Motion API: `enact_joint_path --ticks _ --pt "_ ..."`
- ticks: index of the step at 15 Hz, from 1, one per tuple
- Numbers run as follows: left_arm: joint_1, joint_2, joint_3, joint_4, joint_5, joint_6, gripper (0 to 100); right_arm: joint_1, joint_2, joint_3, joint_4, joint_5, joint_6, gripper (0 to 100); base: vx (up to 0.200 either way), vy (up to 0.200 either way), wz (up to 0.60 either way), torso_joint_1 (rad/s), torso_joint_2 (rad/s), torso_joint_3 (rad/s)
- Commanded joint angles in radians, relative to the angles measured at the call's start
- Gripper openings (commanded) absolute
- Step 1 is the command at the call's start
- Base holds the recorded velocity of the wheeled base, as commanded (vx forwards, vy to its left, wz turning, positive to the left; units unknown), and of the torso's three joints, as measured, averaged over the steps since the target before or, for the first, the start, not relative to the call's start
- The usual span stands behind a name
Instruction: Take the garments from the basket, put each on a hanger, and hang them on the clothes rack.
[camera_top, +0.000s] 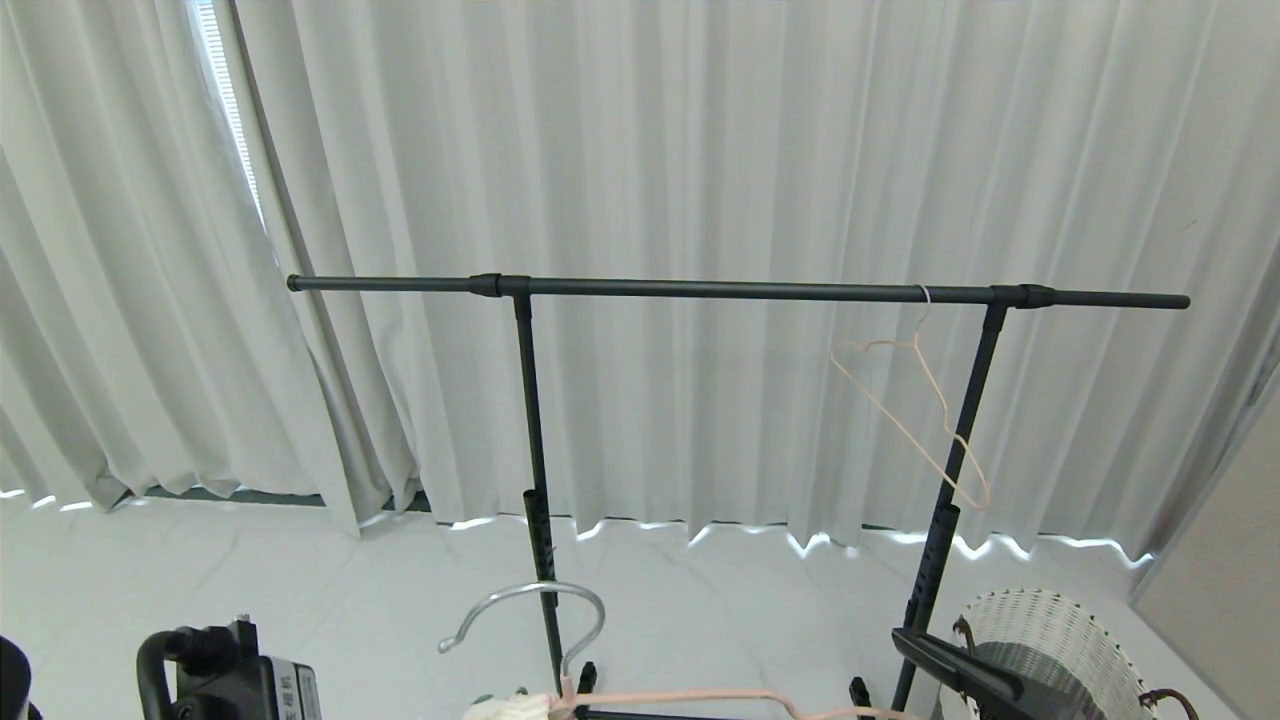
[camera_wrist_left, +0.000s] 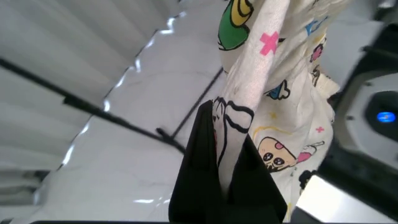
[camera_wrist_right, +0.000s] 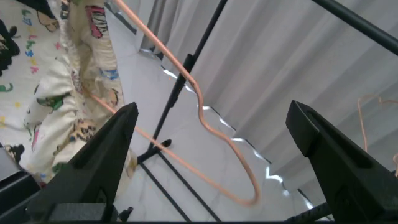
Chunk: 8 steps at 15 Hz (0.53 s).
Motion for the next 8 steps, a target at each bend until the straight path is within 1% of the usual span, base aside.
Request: enact_joint_path --ticks 1,3,4,5,6,7,8 --pt "0.071 -0.002 0.002 -0.003 0.007 0.008 0 -0.021 -0.002 0.0 0.001 0.003 0.0 100 0.0 0.0 0.0 0.0 0.0 0.0" --pt "0.077 -0.027 -0.005 -0.015 0.05 0.005 0 -0.052 -0.001 -0.003 0.001 0.02 0.005 100 0.0 0.0 0.0 0.0 0.0 0.0" --pt "0.094 -0.03 -0.005 -0.044 0.081 0.003 0 -0.084 0.001 -0.003 0.001 0.032 0.011 100 0.0 0.0 0.0 0.0 0.0 0.0" --pt "0.117 -0.029 -0.005 -0.066 0.099 0.005 0 -0.105 0.002 -0.004 0.001 0.04 0.017 100 0.0 0.0 0.0 0.0 0.0 0.0" --pt "0.168 -0.021 -0.011 -0.1 0.13 0.008 0 -0.142 0.004 -0.009 0.001 0.054 0.03 100 0.0 0.0 0.0 0.0 0.0 0.0" --pt "0.202 -0.016 -0.025 -0.112 0.153 0.006 0 -0.157 0.007 -0.007 0.001 0.06 0.045 100 0.0 0.0 0.0 0.0 0.0 0.0" --pt "0.215 -0.019 -0.042 -0.113 0.167 0.0 0 -0.157 0.015 -0.009 0.002 0.06 0.077 100 0.0 0.0 0.0 0.0 0.0 0.0"
